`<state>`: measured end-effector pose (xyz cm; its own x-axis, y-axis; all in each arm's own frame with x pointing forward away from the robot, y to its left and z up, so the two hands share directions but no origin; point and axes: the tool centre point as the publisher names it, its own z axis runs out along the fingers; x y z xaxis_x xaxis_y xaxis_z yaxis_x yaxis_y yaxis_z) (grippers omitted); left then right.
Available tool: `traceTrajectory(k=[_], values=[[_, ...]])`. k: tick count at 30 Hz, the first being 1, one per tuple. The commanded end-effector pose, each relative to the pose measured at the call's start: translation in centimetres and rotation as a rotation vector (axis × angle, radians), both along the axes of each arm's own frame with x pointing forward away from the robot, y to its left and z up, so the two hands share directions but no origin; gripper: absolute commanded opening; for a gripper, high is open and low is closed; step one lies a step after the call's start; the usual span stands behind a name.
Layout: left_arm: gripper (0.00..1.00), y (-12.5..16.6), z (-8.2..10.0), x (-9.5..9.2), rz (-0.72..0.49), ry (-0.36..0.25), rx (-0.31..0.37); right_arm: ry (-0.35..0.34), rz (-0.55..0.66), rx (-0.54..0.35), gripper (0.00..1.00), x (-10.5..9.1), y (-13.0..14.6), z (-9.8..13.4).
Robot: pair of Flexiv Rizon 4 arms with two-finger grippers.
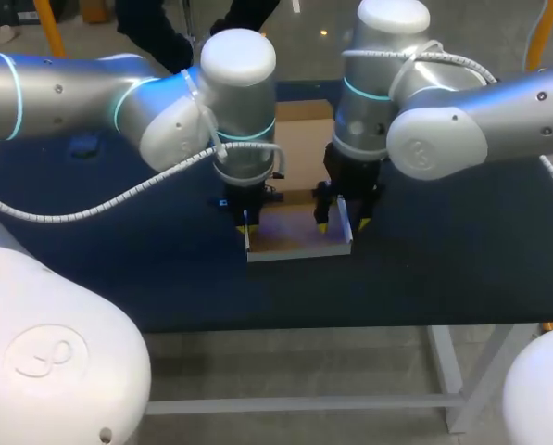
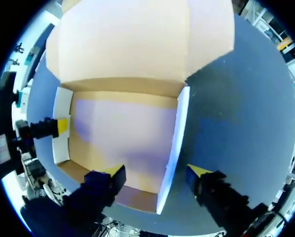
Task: Assemble the packaging by folding the flat box into shape, placing the metal phone stand inside, and closing the box properly
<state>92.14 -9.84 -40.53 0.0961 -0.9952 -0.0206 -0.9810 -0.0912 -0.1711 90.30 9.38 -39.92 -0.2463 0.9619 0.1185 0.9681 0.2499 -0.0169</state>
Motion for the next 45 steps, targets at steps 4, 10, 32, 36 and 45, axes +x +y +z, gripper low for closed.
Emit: traceTrajectory(k=[4, 10, 32, 36, 45], values=[[0.00, 0.0, 0.0, -0.2, 0.018, -0.012, 0.089, 0.009, 0.120, 0.065, 1.00, -1.3, -1.4, 1.8], [0.00, 0.5, -0.1, -0.1, 0.020, -0.018, 0.086, -0.009, 0.207, 0.114, 1.00, -2.2, -2.4, 2.9], [0.00, 1.6, 0.5, -0.4, -0.022, 0.006, 0.030, -0.199, 0.632, 0.179, 1.00, -6.5, -4.8, 6.3], [0.00, 1.7, 0.6, -0.6, -0.032, 0.009, 0.026, -0.211, 0.675, 0.179, 1.00, -6.9, -5.0, 6.5], [0.00, 2.5, 1.0, -1.1, -0.051, 0.008, -0.006, -0.211, 0.675, 0.179, 1.00, -6.9, -5.0, 6.5]])
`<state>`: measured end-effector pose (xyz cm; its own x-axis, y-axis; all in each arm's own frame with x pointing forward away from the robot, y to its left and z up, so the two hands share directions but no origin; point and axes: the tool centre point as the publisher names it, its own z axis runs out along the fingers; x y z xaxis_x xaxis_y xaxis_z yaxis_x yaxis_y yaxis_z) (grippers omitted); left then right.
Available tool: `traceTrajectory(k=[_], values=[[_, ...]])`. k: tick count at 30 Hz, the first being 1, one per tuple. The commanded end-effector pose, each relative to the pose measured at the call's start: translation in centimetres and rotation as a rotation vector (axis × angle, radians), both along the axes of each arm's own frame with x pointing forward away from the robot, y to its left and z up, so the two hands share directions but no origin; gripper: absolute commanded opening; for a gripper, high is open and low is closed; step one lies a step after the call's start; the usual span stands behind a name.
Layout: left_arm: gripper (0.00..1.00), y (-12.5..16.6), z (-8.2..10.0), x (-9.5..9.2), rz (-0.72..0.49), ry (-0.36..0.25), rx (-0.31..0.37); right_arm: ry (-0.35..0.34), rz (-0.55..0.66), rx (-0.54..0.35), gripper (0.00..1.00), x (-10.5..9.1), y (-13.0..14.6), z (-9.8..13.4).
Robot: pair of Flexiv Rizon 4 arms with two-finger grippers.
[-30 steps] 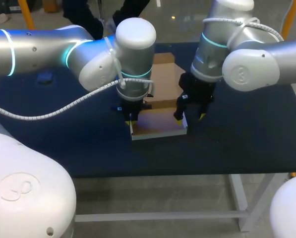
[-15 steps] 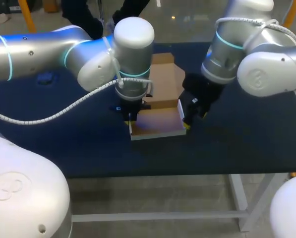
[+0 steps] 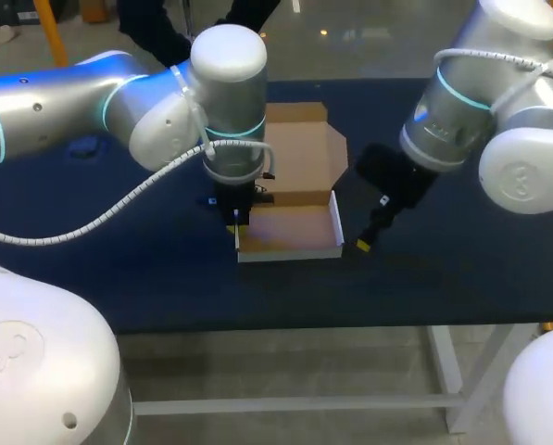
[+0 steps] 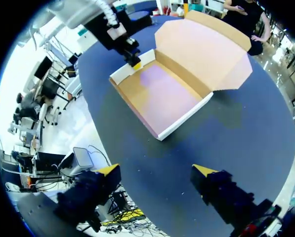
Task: Assemble the packaging by folding the flat box into shape, placing the metal phone stand inside, and closing the box properly
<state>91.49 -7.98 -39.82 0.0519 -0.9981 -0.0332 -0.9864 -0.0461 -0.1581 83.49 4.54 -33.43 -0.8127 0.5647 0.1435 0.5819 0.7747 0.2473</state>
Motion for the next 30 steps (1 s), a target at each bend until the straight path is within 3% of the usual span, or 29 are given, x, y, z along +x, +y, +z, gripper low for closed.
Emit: traceTrajectory(k=[1, 4, 8, 17, 22, 30], values=[[0.00, 0.7, 0.2, -0.5, -0.007, -0.006, -0.018, -0.001, 0.002, 0.003, 1.00, -0.1, -0.2, 0.0], [0.00, 0.9, 0.1, -0.5, -0.013, 0.002, -0.035, -0.001, 0.002, 0.003, 1.00, -0.1, -0.2, 0.0], [0.00, 1.3, -0.1, -0.6, -0.013, 0.010, -0.043, -0.125, 0.118, 0.039, 1.00, -1.3, -0.4, 0.3], [0.00, 1.5, -0.3, -0.8, -0.017, 0.019, -0.040, -0.265, 0.254, 0.043, 1.00, -3.5, -1.2, 0.8], [0.00, 1.7, -0.6, -0.9, -0.011, 0.013, 0.004, -0.298, 0.292, 0.039, 1.00, -4.1, -1.5, 0.8], [0.00, 1.8, -1.2, -0.9, -0.045, -0.005, 0.133, -0.320, 0.319, 0.024, 1.00, -4.7, -1.5, 0.8]])
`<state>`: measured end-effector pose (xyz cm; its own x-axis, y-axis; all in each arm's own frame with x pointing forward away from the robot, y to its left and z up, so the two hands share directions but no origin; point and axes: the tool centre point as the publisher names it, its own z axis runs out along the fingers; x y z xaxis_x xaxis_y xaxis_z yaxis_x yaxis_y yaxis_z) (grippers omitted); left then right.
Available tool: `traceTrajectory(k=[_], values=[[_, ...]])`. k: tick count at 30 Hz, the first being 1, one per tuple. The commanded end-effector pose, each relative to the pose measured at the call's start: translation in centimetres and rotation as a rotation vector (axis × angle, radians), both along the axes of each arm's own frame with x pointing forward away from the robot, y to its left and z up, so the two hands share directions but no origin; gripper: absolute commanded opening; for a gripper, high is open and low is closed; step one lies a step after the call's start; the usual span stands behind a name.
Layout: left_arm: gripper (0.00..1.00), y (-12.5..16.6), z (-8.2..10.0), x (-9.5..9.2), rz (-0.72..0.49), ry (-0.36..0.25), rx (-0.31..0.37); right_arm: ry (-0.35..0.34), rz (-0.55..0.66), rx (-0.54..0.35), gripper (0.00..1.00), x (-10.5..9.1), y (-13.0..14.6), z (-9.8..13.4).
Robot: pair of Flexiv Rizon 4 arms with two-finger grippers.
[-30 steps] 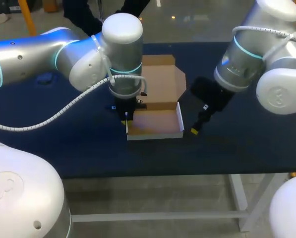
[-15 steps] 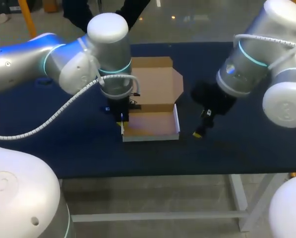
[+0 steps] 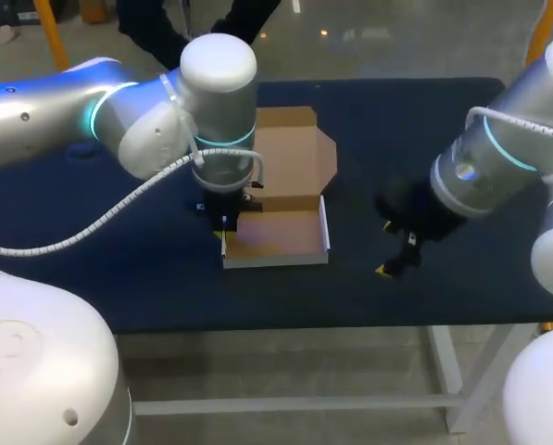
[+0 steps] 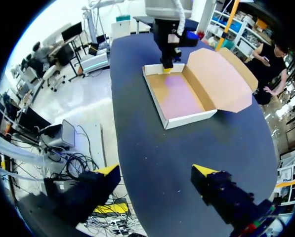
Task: Assemble the packaging by folding the flat box into shape, placing the metal phone stand inside, and closing the box properly
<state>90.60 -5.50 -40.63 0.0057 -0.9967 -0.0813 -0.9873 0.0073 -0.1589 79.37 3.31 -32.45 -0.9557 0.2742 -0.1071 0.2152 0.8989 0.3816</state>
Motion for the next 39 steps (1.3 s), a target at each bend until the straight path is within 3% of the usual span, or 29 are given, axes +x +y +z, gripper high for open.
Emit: traceTrajectory(k=[1, 15, 18, 27, 39], values=[[0.00, -0.7, -0.6, 0.0, -0.001, -0.014, 0.105, -0.032, 0.000, 0.008, 1.00, -0.6, -0.2, -0.1], [0.00, 0.1, -1.1, 0.6, 0.031, -0.080, 0.281, -0.030, 0.007, 0.009, 1.00, -0.7, -0.1, -0.3], [0.00, 0.2, -1.1, 0.7, 0.034, -0.086, 0.291, -0.029, 0.008, 0.011, 1.00, -0.6, -0.1, -0.3], [0.00, 0.3, -0.9, 0.5, 0.037, -0.064, 0.135, -0.024, 0.006, 0.009, 1.00, -0.5, 0.0, -0.3], [0.00, 0.1, -0.3, 0.7, 0.035, -0.090, -0.027, -0.018, 0.009, 0.002, 1.00, -0.2, 0.3, -0.1]])
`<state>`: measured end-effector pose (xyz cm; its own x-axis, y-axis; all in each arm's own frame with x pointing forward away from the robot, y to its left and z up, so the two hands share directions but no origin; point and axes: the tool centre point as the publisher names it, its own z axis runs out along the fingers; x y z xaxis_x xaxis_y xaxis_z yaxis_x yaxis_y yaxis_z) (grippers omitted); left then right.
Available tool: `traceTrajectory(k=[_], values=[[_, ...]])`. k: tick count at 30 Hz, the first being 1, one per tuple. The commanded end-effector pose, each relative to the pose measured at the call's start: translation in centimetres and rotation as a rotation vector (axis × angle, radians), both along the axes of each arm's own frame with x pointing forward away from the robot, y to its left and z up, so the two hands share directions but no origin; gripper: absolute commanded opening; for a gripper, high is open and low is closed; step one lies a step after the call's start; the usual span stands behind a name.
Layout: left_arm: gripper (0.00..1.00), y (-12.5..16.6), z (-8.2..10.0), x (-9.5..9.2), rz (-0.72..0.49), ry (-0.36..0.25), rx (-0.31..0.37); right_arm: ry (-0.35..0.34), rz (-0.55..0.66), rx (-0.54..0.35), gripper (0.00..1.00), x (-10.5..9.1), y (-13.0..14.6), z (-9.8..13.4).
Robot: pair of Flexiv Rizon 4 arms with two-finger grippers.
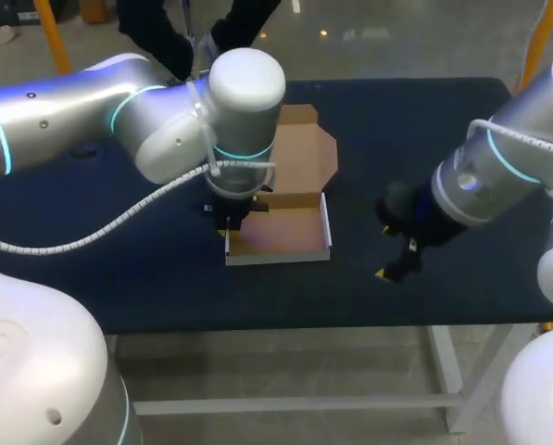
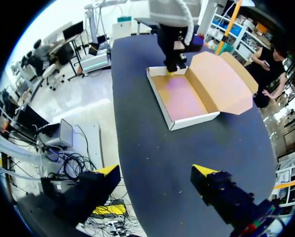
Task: Assemble the packaging by folding the flat box into shape, placing the metal phone stand inside, and closing the box properly
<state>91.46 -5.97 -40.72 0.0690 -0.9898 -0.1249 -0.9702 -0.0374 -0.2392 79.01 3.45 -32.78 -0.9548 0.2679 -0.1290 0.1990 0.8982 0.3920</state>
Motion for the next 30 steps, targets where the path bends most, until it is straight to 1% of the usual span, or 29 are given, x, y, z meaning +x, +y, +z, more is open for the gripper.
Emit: traceTrajectory(k=[1, 4, 6, 9, 10, 12, 13, 15, 16, 17, 18, 19, 20, 25, 27, 28, 30], values=[[0.00, 0.6, -0.2, -0.2, -0.027, -0.015, -0.080, 0.006, 0.002, -0.005, 1.00, 0.1, 0.1, 0.2], [0.00, 0.5, -0.1, -0.1, -0.041, -0.021, -0.118, 0.009, 0.003, -0.007, 1.00, 0.2, 0.2, 0.2], [0.07, 0.5, 0.1, 0.0, -0.054, -0.029, -0.145, 0.011, 0.003, -0.008, 1.00, 0.2, 0.2, 0.2], [0.24, 0.5, 0.4, 0.0, -0.067, -0.051, -0.175, 0.013, 0.003, -0.010, 1.00, 0.3, 0.3, 0.2], [0.27, 0.5, 0.4, 0.0, -0.068, -0.058, -0.181, 0.014, 0.003, -0.010, 1.00, 0.4, 0.3, 0.2], [0.29, 0.6, 0.7, 0.0, -0.077, -0.069, -0.203, 0.015, 0.004, -0.011, 1.00, 0.4, 0.4, 0.2], [0.32, 0.6, 0.7, 0.0, -0.076, -0.069, -0.205, 0.015, 0.004, -0.011, 1.00, 0.4, 0.5, 0.2], [0.46, 0.6, 0.8, 0.0, -0.079, -0.071, -0.212, 0.016, 0.005, -0.012, 1.00, 0.5, 0.5, 0.3], [0.58, 0.7, 0.8, 0.0, -0.085, -0.068, -0.223, 0.015, 0.005, -0.012, 1.00, 0.5, 0.6, 0.3], [0.78, 0.7, 0.9, -0.1, -0.089, -0.076, -0.233, 0.016, 0.005, -0.013, 1.00, 0.5, 0.6, 0.3], [0.89, 0.7, 1.1, -0.2, -0.094, -0.081, -0.249, 0.016, 0.004, -0.013, 1.00, 0.5, 0.6, 0.3], [0.98, 0.8, 1.4, -0.3, -0.104, -0.079, -0.269, 0.016, 0.004, -0.013, 1.00, 0.5, 0.6, 0.3], [1.00, 0.8, 1.6, -0.4, -0.109, -0.088, -0.283, 0.017, 0.003, -0.012, 1.00, 0.5, 0.6, 0.3], [1.00, 0.8, 3.2, -1.3, -0.168, -0.102, -0.368, 0.018, -0.006, -0.009, 1.00, 0.6, 0.6, 0.3], [1.00, 0.8, 3.9, -1.9, -0.192, -0.108, -0.395, 0.019, -0.011, -0.005, 1.00, 0.6, 0.5, 0.4], [1.00, 0.9, 4.4, -2.2, -0.209, -0.109, -0.423, 0.020, -0.014, -0.003, 1.00, 0.6, 0.5, 0.4], [1.00, 1.1, 5.3, -2.8, -0.237, -0.114, -0.455, 0.023, -0.022, 0.001, 1.00, 0.7, 0.4, 0.4]])
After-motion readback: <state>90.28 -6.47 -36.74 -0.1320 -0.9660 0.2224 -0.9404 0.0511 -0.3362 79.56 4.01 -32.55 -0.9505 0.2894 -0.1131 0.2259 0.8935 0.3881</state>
